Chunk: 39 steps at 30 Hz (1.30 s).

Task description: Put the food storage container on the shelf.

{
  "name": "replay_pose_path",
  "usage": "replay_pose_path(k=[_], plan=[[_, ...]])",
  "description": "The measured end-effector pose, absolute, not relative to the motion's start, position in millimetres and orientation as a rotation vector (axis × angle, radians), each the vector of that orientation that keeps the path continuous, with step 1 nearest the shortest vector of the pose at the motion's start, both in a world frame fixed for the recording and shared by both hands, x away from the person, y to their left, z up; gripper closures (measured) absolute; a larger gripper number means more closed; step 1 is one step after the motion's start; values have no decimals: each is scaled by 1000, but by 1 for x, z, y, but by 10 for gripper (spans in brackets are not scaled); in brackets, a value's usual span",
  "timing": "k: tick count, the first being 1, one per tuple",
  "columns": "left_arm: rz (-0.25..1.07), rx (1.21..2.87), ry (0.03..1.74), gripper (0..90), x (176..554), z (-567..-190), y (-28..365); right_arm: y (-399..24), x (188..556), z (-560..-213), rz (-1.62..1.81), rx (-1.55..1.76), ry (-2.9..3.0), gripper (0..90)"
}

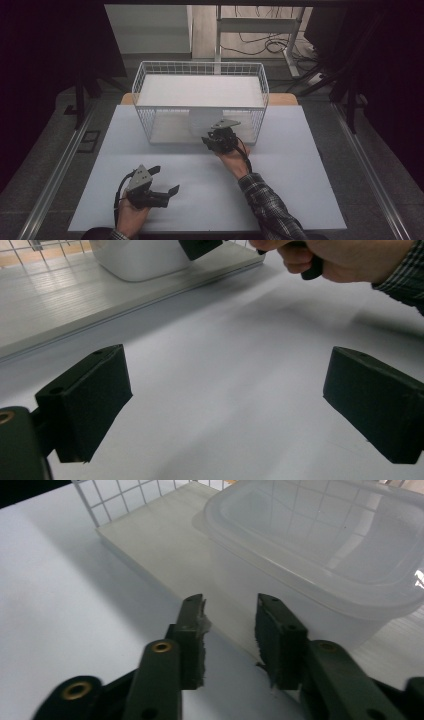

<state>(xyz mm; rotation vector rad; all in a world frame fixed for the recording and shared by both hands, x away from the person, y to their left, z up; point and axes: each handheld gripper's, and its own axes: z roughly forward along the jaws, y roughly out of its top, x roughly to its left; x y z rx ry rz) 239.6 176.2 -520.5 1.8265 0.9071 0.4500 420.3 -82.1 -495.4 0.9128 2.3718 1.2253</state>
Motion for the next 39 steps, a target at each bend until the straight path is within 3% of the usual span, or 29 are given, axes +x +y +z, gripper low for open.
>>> replay_pose_path(k=[8, 39], plan=[[437, 1829, 920, 47, 241, -522, 177, -89, 408, -489, 1264, 912, 2390, 486], [368, 1856, 915, 41, 244, -525, 175, -112, 374, -492, 1249, 855, 2485, 106]])
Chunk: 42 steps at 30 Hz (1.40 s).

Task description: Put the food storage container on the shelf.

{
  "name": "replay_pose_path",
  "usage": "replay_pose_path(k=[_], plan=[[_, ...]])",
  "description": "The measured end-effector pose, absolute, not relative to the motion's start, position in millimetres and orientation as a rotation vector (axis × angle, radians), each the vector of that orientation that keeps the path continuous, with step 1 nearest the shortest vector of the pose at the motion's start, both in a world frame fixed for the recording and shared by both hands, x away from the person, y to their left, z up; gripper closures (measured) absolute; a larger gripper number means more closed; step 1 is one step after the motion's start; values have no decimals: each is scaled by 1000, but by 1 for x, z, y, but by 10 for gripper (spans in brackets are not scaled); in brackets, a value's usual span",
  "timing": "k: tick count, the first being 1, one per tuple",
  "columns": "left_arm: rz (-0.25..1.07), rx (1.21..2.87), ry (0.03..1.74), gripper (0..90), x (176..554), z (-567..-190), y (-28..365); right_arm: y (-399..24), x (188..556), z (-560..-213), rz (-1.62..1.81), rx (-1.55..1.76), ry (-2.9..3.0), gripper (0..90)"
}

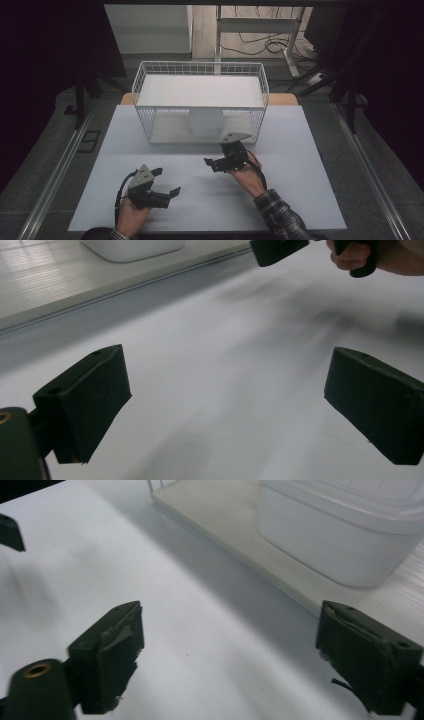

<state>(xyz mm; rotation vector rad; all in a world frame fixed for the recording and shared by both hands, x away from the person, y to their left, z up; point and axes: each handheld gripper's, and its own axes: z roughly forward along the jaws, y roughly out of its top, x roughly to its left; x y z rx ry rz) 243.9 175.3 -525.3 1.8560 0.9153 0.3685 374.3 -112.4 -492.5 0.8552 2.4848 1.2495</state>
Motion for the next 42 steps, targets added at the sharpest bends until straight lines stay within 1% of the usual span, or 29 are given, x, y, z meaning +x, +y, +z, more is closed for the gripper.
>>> replay_pose_path(k=[4, 13, 29, 42], plan=[[371, 1861, 911, 40, 243, -524, 174, -118, 367, -490, 1259, 849, 2492, 64], [384, 1881, 904, 41, 237, -522, 175, -138, 350, -491, 1325, 884, 2494, 12], [394, 1854, 942, 42, 230, -520, 191, -168, 321, -486, 1324, 902, 2462, 8], [407, 1837, 973, 41, 222, -518, 207, -203, 292, -489, 1269, 963, 2413, 0]])
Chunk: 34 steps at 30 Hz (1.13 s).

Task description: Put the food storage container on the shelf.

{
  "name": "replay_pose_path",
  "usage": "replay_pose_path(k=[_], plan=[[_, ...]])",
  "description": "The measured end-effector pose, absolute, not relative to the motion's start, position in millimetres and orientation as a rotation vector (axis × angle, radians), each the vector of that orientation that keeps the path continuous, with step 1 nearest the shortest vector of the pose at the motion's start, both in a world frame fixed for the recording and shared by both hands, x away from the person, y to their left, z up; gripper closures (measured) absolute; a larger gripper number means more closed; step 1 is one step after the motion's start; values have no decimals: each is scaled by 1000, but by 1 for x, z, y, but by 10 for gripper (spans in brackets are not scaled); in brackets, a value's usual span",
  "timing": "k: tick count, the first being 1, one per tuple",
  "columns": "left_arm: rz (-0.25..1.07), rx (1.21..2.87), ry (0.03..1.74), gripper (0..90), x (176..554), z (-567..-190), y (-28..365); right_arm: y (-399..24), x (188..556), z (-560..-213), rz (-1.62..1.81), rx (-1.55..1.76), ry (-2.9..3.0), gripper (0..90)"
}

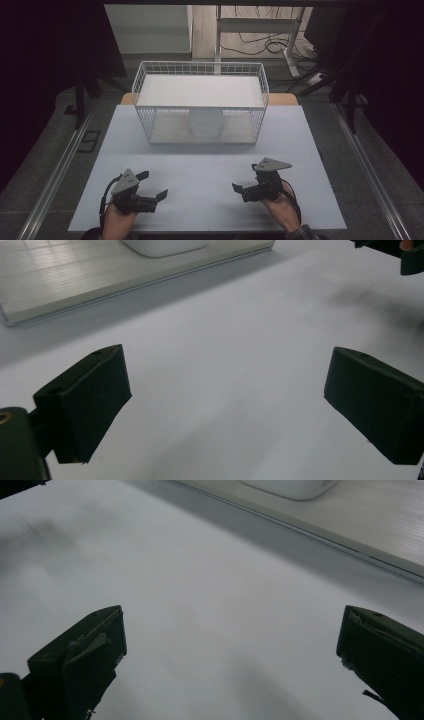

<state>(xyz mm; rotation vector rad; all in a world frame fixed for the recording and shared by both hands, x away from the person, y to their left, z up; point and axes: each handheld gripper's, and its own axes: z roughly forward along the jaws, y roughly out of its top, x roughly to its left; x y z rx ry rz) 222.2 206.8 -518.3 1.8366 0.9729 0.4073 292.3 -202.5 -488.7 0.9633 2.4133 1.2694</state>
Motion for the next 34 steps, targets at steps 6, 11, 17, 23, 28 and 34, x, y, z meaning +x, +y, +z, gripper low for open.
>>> replay_pose_path(k=[6, 11, 17, 23, 28, 34], plan=[[414, 1841, 990, 40, 217, -519, 213, -213, 284, -490, 1225, 988, 2403, 0], [428, 1840, 1003, 38, 213, -519, 219, -220, 277, -495, 1189, 1002, 2399, 0], [426, 1842, 1026, 33, 209, -523, 225, -230, 267, -499, 1152, 1034, 2392, 0], [397, 1861, 1057, 34, 209, -527, 228, -238, 257, -507, 1109, 1072, 2400, 0], [369, 1880, 1079, 32, 210, -530, 229, -240, 253, -513, 1043, 1077, 2437, 0], [357, 1875, 1097, 27, 211, -531, 230, -240, 251, -516, 984, 1073, 2461, 0]])
